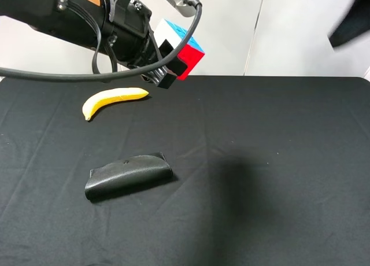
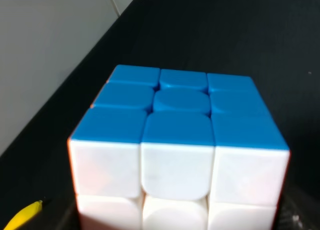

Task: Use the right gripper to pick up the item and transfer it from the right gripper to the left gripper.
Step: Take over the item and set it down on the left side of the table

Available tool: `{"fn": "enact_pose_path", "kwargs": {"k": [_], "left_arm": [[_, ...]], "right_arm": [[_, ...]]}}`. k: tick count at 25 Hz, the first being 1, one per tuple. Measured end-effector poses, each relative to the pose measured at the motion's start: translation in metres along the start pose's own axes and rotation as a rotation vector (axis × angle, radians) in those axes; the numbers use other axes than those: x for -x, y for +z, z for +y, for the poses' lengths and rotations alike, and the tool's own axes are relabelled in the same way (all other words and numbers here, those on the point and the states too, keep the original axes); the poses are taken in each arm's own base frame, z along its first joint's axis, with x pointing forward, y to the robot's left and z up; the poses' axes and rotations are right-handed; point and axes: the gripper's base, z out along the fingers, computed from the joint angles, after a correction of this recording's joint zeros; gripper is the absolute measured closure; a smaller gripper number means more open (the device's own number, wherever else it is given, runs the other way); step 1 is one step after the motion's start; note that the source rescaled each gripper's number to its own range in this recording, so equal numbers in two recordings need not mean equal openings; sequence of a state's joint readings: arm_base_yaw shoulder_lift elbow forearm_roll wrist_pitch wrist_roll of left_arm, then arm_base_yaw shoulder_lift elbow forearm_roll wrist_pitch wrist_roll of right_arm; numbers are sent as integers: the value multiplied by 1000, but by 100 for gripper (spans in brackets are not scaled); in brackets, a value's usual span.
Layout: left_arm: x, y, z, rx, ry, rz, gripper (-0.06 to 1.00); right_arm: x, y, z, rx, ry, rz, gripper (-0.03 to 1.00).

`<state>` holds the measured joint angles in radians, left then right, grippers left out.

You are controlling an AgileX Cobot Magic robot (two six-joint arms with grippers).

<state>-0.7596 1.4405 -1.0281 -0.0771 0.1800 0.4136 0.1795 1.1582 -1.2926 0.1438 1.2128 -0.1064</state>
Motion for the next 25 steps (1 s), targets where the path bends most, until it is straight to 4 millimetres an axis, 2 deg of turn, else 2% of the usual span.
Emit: {"fn": "enact_pose_path", "kwargs": {"k": [5,6,13,17,20,25], "left_arm": [[0,0,0,0,0,0,94],[0,0,0,0,0,0,94],[-1,0,-1,-6,0,15,94],[-2,0,-1,-10,0,22,94],[-2,0,-1,-10,0,23,94],[-3,0,-1,-12,0,28,94]], "right_arm": [[-60,-13,4,-15,-16,-3,-3],[-86,-19,5,-29,-24,-21,-3],[-167,-40,11,-59,-48,-178,-3],[-201,-46,13,-72,-62,-349,-3],[-213,-45,13,-81,-60,-436,-3],[-238,-27,8,-117,-29,-531,-3]]}}
